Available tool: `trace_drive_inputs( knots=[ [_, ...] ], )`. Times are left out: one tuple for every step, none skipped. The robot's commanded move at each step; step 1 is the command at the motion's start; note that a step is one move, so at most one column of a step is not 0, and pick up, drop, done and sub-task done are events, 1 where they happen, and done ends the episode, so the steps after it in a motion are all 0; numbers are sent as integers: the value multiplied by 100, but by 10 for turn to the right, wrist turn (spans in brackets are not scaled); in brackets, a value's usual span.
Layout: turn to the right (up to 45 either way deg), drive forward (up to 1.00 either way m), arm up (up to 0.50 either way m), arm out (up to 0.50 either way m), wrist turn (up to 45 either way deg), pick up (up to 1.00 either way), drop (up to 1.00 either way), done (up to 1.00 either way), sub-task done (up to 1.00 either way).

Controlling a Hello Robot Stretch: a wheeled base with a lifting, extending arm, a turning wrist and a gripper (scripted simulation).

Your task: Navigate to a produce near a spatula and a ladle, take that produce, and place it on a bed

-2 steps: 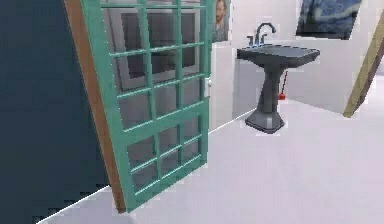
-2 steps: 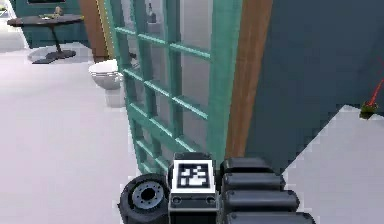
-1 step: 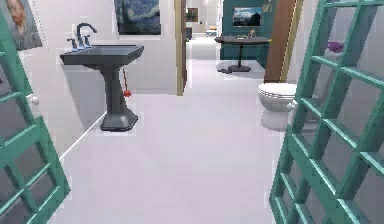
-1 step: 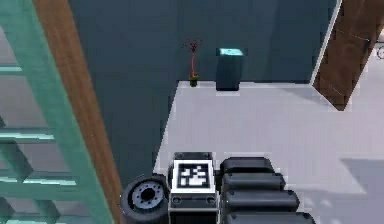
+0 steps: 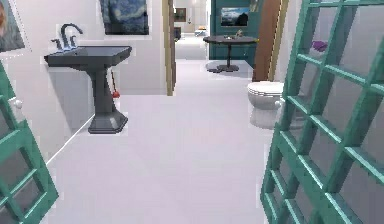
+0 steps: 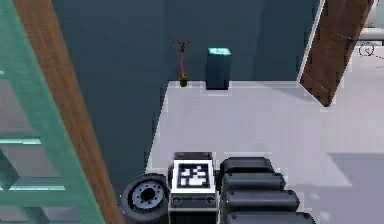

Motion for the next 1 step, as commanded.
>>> trace_drive_inputs(
  knots=[
    [0,100,0,0,0,0,0,0,0]
  ],
)
